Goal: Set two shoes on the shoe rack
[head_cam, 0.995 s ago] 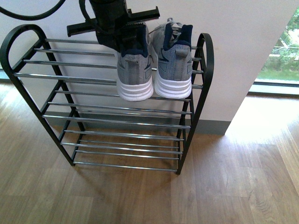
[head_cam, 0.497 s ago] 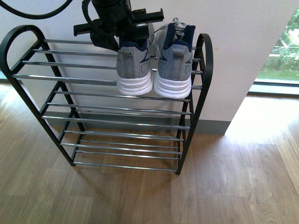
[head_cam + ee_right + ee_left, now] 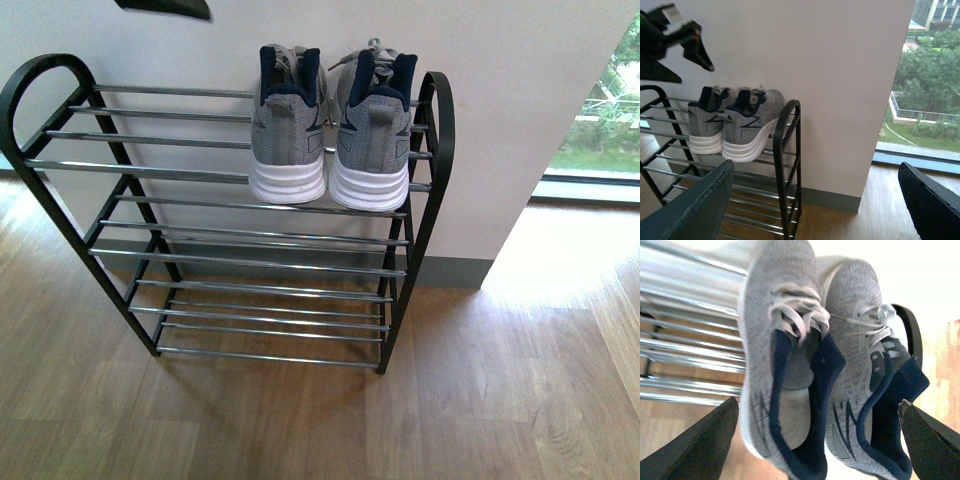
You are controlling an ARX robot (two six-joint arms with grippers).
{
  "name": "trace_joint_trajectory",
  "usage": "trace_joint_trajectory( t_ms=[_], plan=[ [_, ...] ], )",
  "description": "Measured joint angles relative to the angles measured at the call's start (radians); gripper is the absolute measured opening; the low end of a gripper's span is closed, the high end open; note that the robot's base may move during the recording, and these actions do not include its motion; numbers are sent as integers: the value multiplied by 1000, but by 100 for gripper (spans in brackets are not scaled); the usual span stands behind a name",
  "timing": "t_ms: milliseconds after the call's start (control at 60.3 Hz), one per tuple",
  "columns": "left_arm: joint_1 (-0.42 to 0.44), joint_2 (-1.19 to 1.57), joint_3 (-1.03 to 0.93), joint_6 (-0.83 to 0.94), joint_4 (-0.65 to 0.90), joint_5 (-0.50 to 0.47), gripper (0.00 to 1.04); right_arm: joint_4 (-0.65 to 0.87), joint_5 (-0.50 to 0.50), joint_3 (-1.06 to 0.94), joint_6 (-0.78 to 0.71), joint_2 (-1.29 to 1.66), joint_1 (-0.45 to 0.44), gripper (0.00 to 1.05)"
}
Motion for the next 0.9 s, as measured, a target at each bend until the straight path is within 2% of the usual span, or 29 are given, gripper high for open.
trace_joint_trajectory(
  t_ms=[83, 182, 216, 232, 365, 464, 547, 763, 796, 895],
  plan=[
    [8, -138, -129, 72, 60, -132, 95, 0, 0, 0, 0, 0, 0, 95],
    [28, -306, -325, 229, 219, -398, 95, 0, 0, 0, 0, 0, 0, 95],
    [34, -346, -378, 282, 257, -466, 95, 0, 0, 0, 0, 0, 0, 95],
    [38, -358, -396, 298, 275, -470, 95, 0, 0, 0, 0, 0, 0, 95],
    [106, -484, -749, 428, 896, -291, 71, 0, 0, 0, 0, 0, 0, 95],
    [132, -547, -935, 455, 1111, -249, 55, 0, 0, 0, 0, 0, 0, 95],
    [158, -614, -1049, 465, 1183, -224, 40, 0, 0, 0, 0, 0, 0, 95],
    [217, -755, -1253, 472, 1238, -172, 5, 0, 0, 0, 0, 0, 0, 95],
    [224, -774, -1278, 470, 1241, -166, 1, 0, 0, 0, 0, 0, 0, 95],
    [241, -830, -1342, 475, 1247, -144, 1, 0, 0, 0, 0, 0, 0, 95]
  ],
)
